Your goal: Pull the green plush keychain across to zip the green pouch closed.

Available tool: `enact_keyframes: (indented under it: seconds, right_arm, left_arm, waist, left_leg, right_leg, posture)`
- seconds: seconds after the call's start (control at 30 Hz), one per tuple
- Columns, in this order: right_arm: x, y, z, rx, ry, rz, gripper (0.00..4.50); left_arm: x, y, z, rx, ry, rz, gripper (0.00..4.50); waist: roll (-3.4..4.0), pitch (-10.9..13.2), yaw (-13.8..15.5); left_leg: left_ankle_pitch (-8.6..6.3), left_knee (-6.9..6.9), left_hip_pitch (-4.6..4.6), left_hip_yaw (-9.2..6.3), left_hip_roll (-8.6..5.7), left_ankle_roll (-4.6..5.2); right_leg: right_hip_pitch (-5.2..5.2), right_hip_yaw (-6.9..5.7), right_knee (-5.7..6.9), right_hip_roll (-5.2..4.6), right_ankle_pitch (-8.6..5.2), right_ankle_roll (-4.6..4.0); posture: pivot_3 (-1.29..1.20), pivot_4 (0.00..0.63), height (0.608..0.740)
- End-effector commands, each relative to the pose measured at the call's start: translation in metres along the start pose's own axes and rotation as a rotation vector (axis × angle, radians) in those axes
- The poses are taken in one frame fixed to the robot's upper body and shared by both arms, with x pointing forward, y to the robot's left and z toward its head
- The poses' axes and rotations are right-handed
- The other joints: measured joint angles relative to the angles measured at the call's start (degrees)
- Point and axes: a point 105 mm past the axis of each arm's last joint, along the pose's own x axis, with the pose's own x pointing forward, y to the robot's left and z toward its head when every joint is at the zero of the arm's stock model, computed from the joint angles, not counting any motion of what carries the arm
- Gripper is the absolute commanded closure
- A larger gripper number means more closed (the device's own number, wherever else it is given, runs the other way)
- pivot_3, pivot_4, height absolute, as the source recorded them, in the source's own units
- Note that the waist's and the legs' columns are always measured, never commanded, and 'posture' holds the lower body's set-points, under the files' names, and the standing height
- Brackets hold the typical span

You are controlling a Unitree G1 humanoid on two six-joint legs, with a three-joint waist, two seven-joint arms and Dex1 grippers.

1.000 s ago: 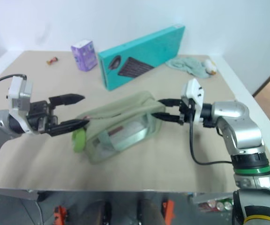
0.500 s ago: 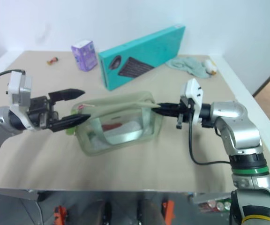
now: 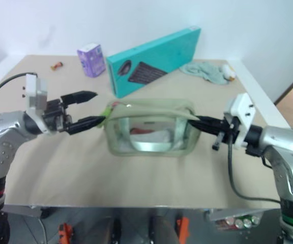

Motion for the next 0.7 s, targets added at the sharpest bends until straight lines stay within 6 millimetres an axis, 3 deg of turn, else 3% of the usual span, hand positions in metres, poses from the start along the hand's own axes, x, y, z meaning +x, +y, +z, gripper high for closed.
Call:
enact_keyframes:
  seconds: [0.03, 0.23, 0.43, 0.7]
  right_arm:
    - [-0.011, 0.002, 0.014, -0.065, -0.021, -0.041, 4.44]
    - [-0.007, 0.001, 0.007, -0.062, -0.023, -0.062, 4.44]
    - [-0.004, 0.002, 0.005, -0.069, -0.033, -0.061, 4.44]
    - [-0.001, 0.006, 0.005, -0.062, -0.039, -0.042, 4.44]
  left_arm:
    - [0.006, -0.001, 0.01, 0.044, -0.022, -0.033, 0.0]
    - [0.007, 0.0, 0.004, 0.033, -0.004, -0.036, 0.0]
    - [-0.003, 0.015, -0.014, -0.019, 0.055, 0.117, 0.0]
    - [-0.003, -0.006, -0.031, -0.084, 0.048, 0.136, 0.0]
  waist:
    - [0.0, 0.0, -0.04]
    - [0.0, 0.0, -0.02]
    - [0.0, 0.0, -0.06]
    - [-0.01, 0.0, -0.04]
  left_leg:
    - [0.0, 0.0, 0.01, -0.01, 0.0, 0.0]
    - [0.0, 0.02, 0.04, 0.07, -0.02, 0.0]
    - [0.0, 0.02, 0.04, 0.05, -0.01, 0.0]
    - [0.0, 0.02, 0.03, 0.04, 0.01, 0.0]
  right_leg:
    - [0.01, 0.0, 0.0, 0.0, 0.0, 0.0]
    - [0.02, 0.06, 0.0, -0.01, -0.02, -0.03]
    - [0.02, 0.06, 0.0, 0.01, 0.02, 0.04]
    - [0.02, 0.14, 0.0, -0.02, -0.01, -0.02]
  posture:
    - [0.0, 0.15, 0.74]
    - [0.0, 0.15, 0.74]
    - [0.0, 0.15, 0.74]
    - [0.0, 0.15, 0.74]
